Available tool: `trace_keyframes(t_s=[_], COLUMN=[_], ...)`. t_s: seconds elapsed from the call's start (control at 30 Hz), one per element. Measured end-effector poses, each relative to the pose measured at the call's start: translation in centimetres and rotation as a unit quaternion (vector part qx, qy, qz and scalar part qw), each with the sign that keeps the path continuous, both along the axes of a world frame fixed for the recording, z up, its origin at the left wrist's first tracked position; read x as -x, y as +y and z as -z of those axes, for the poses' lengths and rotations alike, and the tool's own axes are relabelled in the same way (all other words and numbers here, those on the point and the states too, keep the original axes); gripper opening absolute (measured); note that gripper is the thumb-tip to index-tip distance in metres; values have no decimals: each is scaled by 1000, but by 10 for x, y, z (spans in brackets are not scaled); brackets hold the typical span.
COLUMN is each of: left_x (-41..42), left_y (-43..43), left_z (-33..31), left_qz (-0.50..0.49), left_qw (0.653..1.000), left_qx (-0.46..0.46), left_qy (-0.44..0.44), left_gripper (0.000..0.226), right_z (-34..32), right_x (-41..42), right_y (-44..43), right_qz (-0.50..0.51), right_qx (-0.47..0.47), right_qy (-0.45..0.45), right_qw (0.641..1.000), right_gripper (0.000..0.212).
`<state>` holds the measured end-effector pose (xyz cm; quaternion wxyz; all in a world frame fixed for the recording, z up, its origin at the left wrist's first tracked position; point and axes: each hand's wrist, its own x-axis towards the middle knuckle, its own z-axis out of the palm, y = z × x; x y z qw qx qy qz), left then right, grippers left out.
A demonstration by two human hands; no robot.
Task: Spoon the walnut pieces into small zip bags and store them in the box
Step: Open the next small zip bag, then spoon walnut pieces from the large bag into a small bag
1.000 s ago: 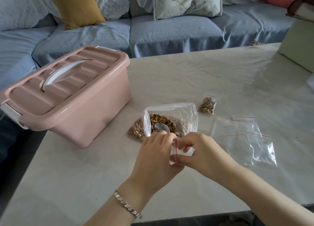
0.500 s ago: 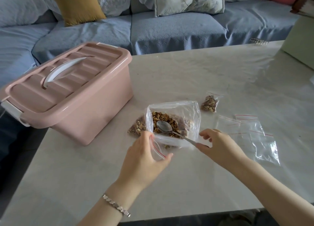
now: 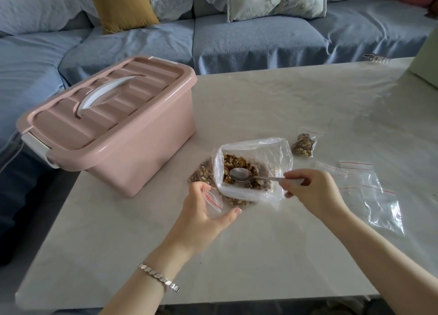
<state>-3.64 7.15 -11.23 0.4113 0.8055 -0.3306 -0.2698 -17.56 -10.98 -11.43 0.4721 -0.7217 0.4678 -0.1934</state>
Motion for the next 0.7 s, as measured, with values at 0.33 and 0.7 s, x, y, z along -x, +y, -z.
trace_keyframes(t_s=[0.33, 0.7], left_x=[-9, -10], left_y=[7, -10], left_z=[0, 20], left_qz=[-23, -44], left_qw=[999, 999], left_qx=[47, 0], left_qy=[13, 9], left_gripper=[42, 37], right_z=[-10, 19], right_x=[-24, -10], right_y=[8, 9], right_qz=[9, -119], right_qx=[20, 257], right_qy=[-116, -34], right_qw=[993, 959], right_gripper=[22, 25])
